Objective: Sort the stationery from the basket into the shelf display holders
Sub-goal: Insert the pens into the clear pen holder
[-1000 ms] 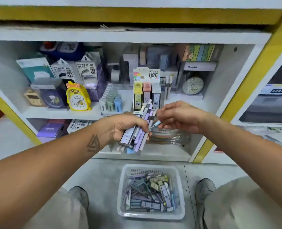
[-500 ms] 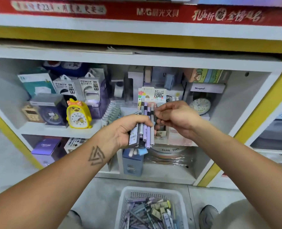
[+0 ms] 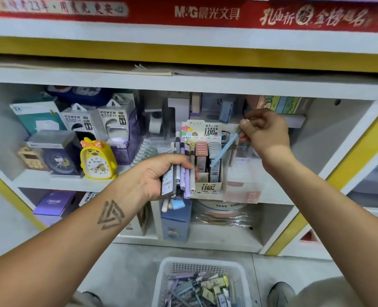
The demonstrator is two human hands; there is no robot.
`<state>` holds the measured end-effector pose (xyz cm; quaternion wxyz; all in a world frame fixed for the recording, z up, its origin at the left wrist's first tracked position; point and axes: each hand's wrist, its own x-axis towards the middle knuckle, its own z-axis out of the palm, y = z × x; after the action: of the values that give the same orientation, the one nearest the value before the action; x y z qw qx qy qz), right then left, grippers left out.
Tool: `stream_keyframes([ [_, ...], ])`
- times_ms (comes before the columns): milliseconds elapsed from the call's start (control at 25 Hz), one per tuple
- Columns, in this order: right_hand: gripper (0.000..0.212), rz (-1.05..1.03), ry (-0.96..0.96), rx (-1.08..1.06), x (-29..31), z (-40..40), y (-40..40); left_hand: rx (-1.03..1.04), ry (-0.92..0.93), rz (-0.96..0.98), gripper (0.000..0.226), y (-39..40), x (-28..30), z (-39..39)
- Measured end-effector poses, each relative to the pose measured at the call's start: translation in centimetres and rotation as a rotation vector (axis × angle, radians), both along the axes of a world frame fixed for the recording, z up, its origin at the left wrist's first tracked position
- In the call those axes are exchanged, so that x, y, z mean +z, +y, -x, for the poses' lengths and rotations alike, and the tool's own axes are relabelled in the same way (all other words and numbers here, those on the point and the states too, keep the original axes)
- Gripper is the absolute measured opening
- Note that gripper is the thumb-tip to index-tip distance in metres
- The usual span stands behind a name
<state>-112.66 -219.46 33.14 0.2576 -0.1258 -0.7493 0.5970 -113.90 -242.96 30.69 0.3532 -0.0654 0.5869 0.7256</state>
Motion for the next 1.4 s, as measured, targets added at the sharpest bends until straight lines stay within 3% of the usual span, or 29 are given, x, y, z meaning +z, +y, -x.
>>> stream_keyframes([
  [240,0.012,-0.179,0.162,-0.116,1.1,-1.4,2.5,0.039,0.027,-0.053,0.011,2.2,1.3,-0.1],
  [440,0.006,-0.629,0.026,-0.093,-0.6,-1.2,3.8,0.05,0.008,-0.026,0.009,4.2,1.2,0.4],
  [640,0.002,-0.837,-0.034,-0.038,-2.7,-0.1,4.5,0.037,-0.014,-0.005,0.019,5.6,0.6,1.5],
  [760,0.003,-0.85,-0.033,-0.031,-3.3,0.2,4.5,0.02,-0.009,-0.008,0.027,6.0,0.3,1.8],
  [1120,0.013,-0.83,-0.049,0.111,-2.6,0.1,4.0,0.006,-0.025,-0.024,0.016,6.2,-0.1,1.6],
  [1280,0.008,-0.787,-0.081,0.09,-3.0,-0.2,4.2,-0.004,-0.02,-0.033,0.021,6.1,-0.2,1.6],
  [1400,0.029,-0.943,-0.183,0.119,-3.6,-0.2,4.0,0.003,-0.025,-0.045,0.012,6.2,0.0,1.3],
])
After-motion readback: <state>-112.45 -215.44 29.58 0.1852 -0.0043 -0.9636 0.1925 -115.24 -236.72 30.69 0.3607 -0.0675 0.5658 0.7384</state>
